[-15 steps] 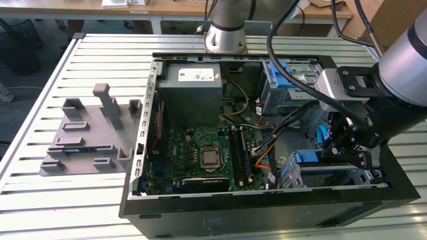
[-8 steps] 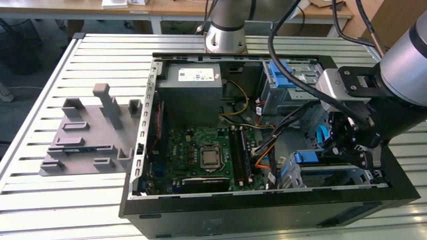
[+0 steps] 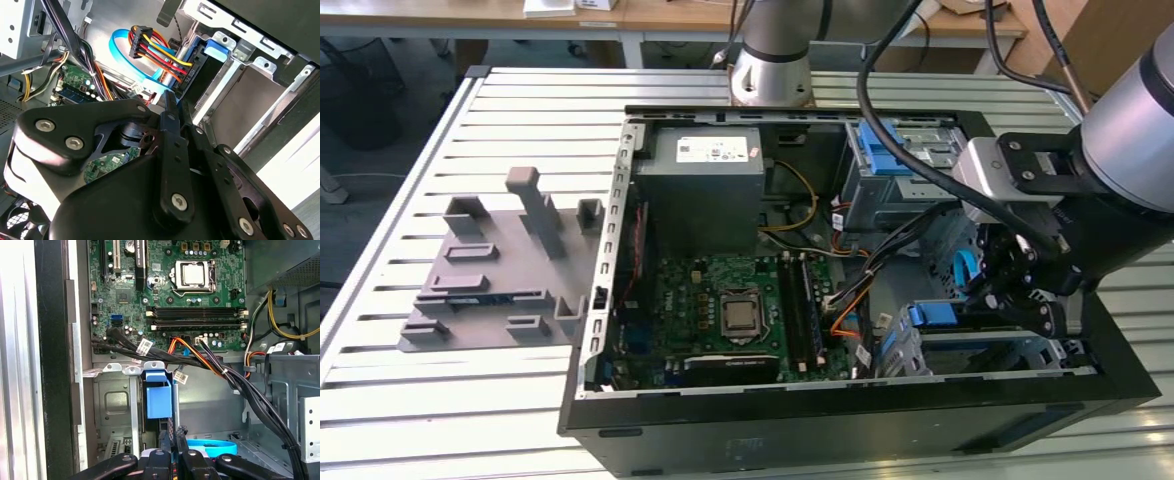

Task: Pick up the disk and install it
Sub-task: 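Insert the second disk wire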

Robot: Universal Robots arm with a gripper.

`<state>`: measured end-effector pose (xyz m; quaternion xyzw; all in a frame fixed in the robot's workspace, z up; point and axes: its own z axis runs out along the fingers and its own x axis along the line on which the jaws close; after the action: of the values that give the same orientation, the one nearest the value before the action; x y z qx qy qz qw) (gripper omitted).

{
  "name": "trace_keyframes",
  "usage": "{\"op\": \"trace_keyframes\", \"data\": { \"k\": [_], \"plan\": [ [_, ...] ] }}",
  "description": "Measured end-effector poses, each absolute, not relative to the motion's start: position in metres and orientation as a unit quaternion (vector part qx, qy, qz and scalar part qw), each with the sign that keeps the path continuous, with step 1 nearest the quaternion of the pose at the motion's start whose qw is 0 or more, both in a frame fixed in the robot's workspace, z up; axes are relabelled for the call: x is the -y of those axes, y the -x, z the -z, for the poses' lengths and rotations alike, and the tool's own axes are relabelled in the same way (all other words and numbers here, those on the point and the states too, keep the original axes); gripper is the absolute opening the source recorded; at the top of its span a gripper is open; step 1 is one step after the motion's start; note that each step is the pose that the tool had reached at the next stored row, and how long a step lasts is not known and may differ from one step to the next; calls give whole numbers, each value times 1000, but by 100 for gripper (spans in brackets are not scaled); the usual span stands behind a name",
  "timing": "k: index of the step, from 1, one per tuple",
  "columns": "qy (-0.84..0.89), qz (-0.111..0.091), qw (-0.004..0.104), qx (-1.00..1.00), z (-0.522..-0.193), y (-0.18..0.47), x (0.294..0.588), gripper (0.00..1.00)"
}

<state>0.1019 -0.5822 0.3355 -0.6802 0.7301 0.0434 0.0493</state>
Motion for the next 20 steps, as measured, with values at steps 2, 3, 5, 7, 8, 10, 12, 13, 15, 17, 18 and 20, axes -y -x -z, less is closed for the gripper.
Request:
{"op": "trace_keyframes", "data": {
  "k": [2,3,5,7,8,10,12,13,15,17,18,20],
  "plan": [
    [680,-43,49,-730,-336,-102,582,16],
    [680,-43,49,-730,-336,-102,582,16],
    [680,-43,49,-730,-335,-102,582,16],
    [680,-43,49,-730,-335,-102,582,16],
    [680,-43,49,-730,-334,-102,582,16],
    [680,-43,49,-730,-334,-102,582,16],
    [680,-43,49,-730,-333,-102,582,16],
    [680,-43,49,-730,-333,-102,582,16],
    [680,-43,49,-730,-332,-102,582,16],
    [680,-43,49,-730,-331,-102,582,16],
    [680,-43,49,-730,-331,-102,582,16],
    [680,-43,49,-730,-330,-102,582,16]
  ]
}}
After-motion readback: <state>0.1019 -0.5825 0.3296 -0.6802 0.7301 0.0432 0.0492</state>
